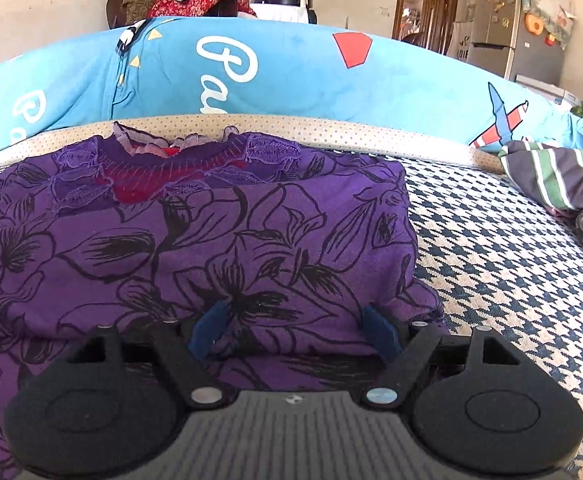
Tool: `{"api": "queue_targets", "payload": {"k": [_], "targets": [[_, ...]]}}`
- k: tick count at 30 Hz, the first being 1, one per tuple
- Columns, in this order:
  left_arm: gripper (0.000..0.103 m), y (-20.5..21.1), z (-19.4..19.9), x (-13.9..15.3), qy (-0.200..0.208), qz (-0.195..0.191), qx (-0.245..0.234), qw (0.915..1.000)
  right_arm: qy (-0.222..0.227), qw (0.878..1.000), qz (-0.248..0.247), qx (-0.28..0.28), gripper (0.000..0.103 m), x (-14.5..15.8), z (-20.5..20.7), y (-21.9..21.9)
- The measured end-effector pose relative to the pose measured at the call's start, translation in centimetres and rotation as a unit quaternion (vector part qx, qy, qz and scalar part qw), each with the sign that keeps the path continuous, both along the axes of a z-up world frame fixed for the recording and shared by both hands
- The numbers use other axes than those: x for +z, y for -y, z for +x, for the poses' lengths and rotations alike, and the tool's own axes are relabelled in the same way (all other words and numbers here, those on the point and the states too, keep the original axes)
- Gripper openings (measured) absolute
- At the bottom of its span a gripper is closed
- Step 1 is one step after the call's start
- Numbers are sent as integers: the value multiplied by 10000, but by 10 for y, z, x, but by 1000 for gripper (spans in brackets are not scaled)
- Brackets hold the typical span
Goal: Fold clothes
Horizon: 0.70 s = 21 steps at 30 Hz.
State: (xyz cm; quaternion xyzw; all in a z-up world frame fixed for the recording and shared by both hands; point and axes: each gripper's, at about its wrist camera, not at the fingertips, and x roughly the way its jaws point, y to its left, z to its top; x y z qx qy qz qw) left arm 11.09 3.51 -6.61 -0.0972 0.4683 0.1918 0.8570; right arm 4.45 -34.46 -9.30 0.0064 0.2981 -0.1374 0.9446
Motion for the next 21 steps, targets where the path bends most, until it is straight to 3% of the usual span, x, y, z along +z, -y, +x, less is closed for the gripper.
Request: {"api": "queue_targets", "payload": {"k": [8,14,21], "targets": [[103,-39,7,1,-43,16,704,9975,215,9997,151,-2,79,-4,-6,5],[103,-63,15,0,38,306,1005,9945,233,9996,150,-1,80,-5,-7,5],[103,-95,29,-4,141,342,1462,9886,244,9996,162,2,80,-5,-7,6]]}}
